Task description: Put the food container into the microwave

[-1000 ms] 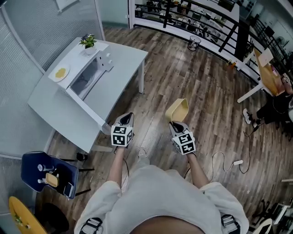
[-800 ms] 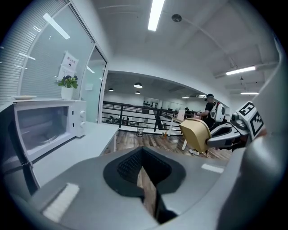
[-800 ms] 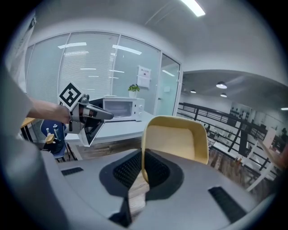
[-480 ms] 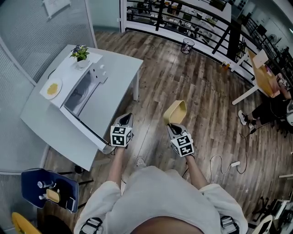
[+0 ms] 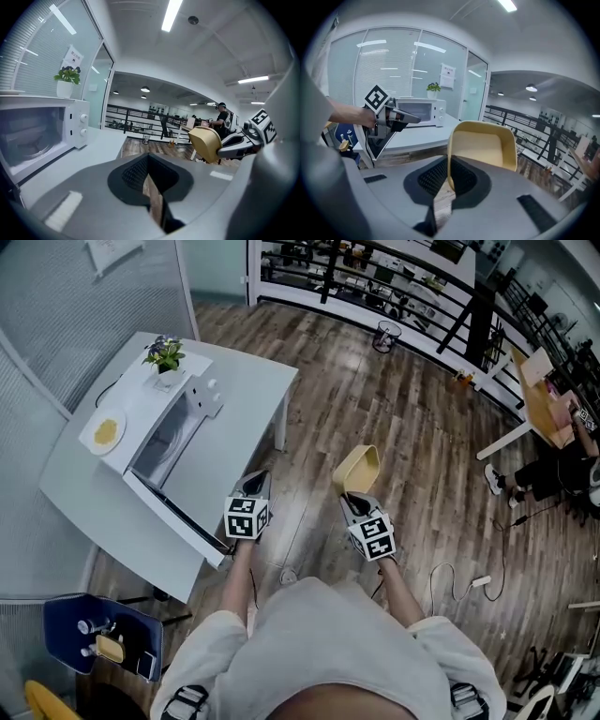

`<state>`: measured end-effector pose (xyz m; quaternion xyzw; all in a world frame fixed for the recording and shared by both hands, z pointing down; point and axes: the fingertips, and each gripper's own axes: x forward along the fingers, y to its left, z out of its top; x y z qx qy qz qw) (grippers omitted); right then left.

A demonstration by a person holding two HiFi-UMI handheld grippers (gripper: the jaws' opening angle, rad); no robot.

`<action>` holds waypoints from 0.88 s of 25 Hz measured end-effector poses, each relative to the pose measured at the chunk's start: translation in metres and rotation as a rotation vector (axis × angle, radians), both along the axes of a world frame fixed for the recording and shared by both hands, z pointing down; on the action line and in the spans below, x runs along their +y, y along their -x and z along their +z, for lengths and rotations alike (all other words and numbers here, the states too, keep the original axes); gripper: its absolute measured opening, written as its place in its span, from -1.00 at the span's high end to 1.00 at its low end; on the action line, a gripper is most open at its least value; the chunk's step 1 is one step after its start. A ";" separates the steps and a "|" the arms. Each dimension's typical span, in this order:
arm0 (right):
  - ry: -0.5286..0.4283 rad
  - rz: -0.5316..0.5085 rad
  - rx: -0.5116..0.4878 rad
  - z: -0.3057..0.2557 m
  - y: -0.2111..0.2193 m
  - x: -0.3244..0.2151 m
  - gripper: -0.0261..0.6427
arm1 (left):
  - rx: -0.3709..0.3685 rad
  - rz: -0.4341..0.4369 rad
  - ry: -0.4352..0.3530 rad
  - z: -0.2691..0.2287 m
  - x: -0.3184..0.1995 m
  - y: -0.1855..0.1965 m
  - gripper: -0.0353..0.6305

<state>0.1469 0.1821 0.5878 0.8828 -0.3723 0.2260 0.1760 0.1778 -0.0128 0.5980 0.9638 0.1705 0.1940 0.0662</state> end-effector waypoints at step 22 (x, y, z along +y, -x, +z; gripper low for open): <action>-0.028 -0.146 -0.028 0.020 -0.068 -0.060 0.84 | -0.046 -0.121 0.003 0.023 -0.040 -0.035 0.86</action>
